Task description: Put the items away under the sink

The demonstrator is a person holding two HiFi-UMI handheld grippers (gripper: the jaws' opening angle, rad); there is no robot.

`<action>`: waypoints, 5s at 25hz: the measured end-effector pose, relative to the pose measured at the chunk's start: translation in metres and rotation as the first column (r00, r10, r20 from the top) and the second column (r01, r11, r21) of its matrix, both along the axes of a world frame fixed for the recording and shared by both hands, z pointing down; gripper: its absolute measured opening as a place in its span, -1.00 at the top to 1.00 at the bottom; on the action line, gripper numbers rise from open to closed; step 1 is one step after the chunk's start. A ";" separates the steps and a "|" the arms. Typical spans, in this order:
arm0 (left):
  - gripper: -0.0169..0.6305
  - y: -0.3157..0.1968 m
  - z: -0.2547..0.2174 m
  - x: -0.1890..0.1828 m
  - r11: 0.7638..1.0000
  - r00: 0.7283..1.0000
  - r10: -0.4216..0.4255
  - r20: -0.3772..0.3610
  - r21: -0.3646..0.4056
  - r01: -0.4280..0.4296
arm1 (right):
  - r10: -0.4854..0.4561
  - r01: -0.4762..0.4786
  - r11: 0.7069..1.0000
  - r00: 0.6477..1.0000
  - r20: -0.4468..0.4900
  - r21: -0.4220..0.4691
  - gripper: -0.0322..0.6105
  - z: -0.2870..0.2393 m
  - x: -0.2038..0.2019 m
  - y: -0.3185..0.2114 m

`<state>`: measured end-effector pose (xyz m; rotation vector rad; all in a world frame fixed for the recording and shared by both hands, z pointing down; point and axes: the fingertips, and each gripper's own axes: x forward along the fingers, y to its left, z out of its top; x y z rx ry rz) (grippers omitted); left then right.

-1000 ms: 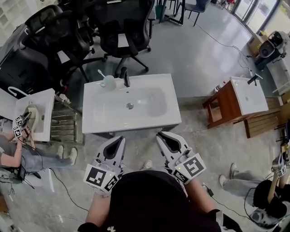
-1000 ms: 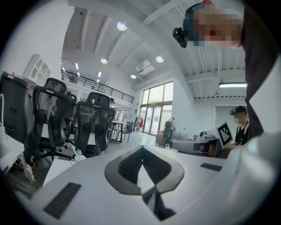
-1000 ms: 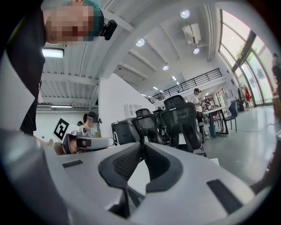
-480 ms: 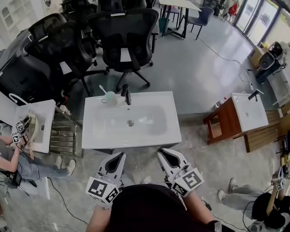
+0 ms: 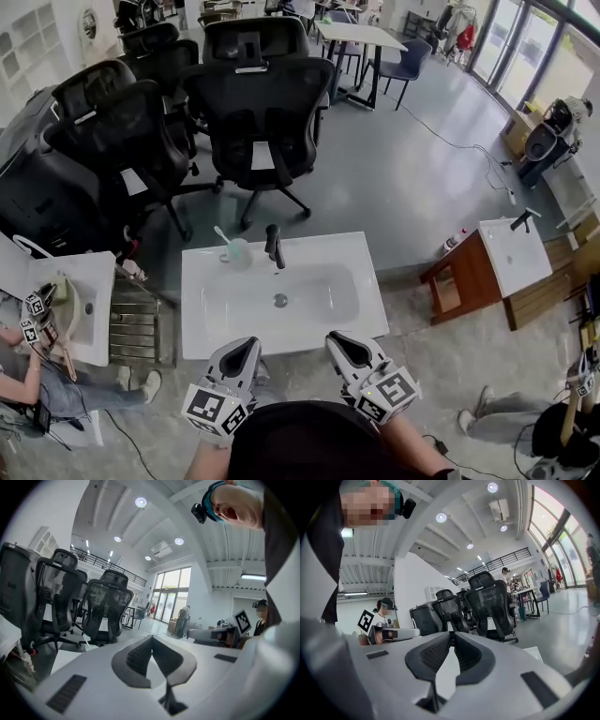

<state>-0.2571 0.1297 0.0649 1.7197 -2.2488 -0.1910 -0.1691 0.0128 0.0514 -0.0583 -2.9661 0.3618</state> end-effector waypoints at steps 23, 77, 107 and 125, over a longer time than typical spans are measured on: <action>0.88 0.035 0.058 -0.151 0.995 0.996 0.077 -0.039 -0.056 -0.079 | 0.134 -0.130 0.990 0.988 -0.082 0.055 0.75 0.016 -0.131 0.025; 0.54 -0.055 0.273 -0.285 0.915 0.998 -0.037 -0.058 -0.403 0.010 | -0.093 0.117 0.993 0.869 -0.487 0.019 0.59 0.186 -0.349 0.020; 0.77 -0.083 0.301 -0.311 0.938 0.998 0.056 0.030 -0.344 -0.043 | -0.041 0.196 0.973 0.655 -0.754 0.118 0.65 0.292 -0.391 -0.003; 0.82 -0.062 0.287 -0.320 0.953 0.997 -0.068 -0.039 -0.297 0.053 | -0.044 0.131 0.987 0.779 -0.626 0.094 0.72 0.248 -0.382 0.003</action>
